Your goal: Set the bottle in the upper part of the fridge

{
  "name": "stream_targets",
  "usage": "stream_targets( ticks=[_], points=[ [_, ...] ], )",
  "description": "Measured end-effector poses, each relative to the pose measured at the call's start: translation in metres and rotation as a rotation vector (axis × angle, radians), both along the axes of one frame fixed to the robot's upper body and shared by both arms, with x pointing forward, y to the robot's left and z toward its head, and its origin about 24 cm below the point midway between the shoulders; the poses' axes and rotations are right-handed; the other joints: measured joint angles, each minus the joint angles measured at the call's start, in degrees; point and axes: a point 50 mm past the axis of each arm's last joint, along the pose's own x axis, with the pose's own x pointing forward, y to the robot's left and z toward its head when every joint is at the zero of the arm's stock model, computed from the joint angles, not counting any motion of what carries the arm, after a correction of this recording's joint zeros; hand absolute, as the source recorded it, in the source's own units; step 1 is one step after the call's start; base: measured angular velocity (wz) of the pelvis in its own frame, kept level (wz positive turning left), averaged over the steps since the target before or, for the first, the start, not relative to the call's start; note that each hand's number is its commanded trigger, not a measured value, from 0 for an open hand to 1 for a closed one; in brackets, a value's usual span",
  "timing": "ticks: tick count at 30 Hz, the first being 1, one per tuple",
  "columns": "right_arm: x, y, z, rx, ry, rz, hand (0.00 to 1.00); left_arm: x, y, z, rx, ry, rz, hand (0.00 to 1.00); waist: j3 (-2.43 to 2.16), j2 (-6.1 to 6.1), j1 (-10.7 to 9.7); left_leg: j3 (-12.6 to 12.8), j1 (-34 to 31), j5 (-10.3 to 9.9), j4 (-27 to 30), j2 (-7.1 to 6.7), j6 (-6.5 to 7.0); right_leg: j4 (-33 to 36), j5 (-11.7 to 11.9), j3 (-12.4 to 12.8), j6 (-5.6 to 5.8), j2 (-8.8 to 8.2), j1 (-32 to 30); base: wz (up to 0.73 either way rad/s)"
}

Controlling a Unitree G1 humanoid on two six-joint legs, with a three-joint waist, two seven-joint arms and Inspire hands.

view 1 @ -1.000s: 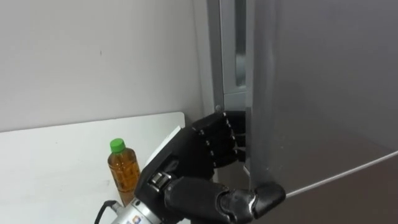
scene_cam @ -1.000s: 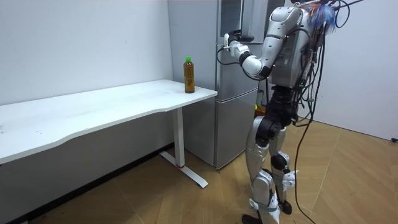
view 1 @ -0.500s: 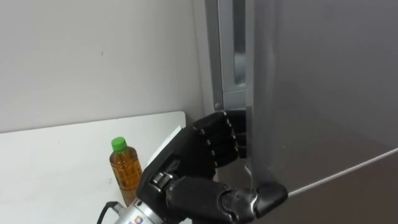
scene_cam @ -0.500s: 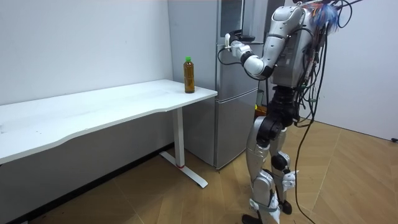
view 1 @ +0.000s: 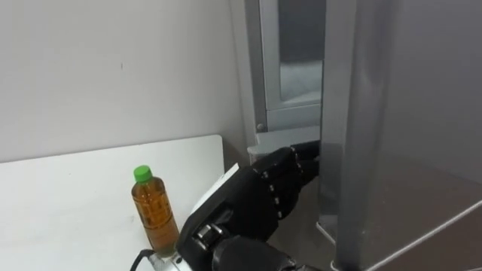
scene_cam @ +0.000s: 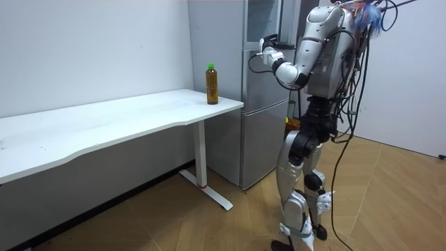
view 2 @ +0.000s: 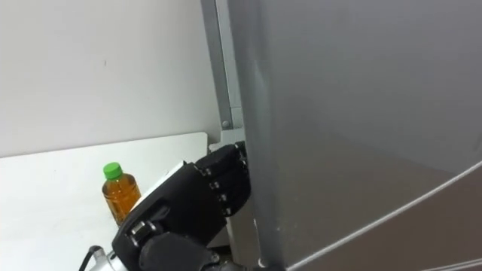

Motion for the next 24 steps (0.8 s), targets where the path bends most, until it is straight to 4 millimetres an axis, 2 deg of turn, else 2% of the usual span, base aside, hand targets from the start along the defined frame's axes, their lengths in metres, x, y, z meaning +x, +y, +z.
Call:
stream_targets(
  ticks=[12,17,24],
  points=[
    [0.0013,0.0004,0.0003,0.005,-0.016,0.006,0.0,-0.0025,-0.0032,0.0002,0.0,-0.017,-0.022,0.0,0.22,-0.48,-0.2,1.4,0.1,0.0,-0.1,-0.12,0.05,-0.1,0.1,1.2,0.22,-0.2,-0.4,-0.04],
    [0.0022,0.0008,0.0006,0.016,-0.022,0.011,0.0,-0.0029,-0.0038,0.0002,-0.001,-0.017,-0.029,0.0,0.17,-0.79,-0.3,3.1,0.1,0.0,-0.1,-0.06,0.08,0.0,0.3,2.3,0.44,-0.32,-0.9,-0.1],
    [0.0001,0.0003,0.0004,0.03,-0.024,-0.015,0.0,-0.0053,-0.0084,-0.0005,-0.005,-0.016,-0.057,0.0,0.1,-0.9,-1.9,4.4,0.1,-0.2,0.1,-0.09,0.71,0.1,0.7,3.3,0.8,-0.51,-1.3,-0.07]
  ],
)
